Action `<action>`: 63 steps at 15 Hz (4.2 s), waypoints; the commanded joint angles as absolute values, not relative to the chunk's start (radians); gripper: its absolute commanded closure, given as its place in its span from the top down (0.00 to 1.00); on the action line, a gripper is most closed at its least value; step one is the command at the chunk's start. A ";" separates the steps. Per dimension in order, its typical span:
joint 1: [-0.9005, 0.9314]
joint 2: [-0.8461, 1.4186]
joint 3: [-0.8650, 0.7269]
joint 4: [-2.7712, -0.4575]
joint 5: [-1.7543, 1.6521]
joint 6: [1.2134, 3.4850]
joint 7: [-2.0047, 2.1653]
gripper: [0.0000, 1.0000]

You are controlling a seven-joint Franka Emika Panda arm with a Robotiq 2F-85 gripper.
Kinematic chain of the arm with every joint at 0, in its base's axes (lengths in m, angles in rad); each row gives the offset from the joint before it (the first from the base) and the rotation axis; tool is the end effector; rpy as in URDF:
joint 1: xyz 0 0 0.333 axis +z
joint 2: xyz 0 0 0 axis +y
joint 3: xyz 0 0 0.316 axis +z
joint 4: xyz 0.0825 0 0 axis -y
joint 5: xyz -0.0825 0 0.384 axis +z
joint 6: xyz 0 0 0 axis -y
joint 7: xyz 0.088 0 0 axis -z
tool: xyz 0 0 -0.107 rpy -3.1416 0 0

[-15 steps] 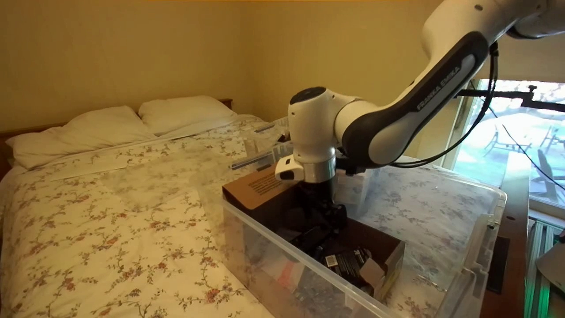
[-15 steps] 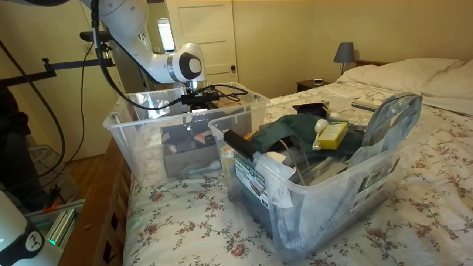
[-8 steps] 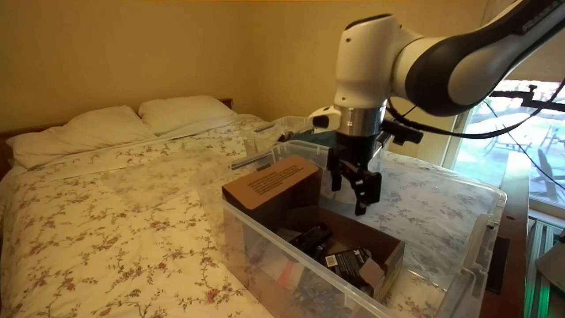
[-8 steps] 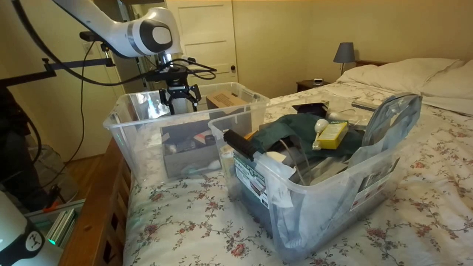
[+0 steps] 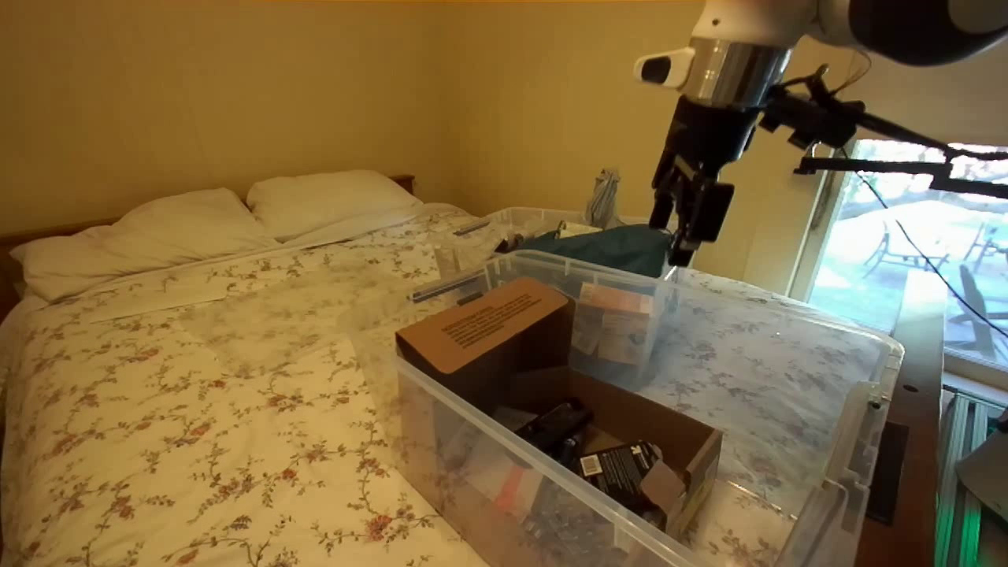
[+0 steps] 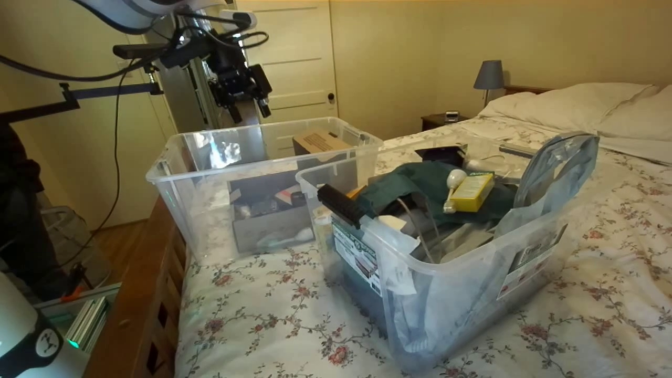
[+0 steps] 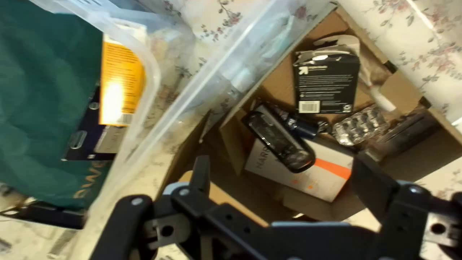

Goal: Move the black object, white object and yellow box to the container on the left.

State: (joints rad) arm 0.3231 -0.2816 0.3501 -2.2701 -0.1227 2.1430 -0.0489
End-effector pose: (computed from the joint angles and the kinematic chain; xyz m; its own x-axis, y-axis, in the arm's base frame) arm 0.3751 0.3026 0.4792 0.7003 0.7042 0.1170 0.6753 -0.7067 0.2111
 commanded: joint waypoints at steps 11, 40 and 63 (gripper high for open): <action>0.171 -0.201 0.297 -2.102 -0.340 2.000 0.102 1.00; 0.133 0.734 0.023 -1.130 -0.414 2.018 -0.170 1.00; 0.204 0.721 -0.128 -1.111 -0.459 1.882 0.073 0.41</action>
State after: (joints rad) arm 0.1964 0.7943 -0.1342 -1.1193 -0.4590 1.9372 0.0880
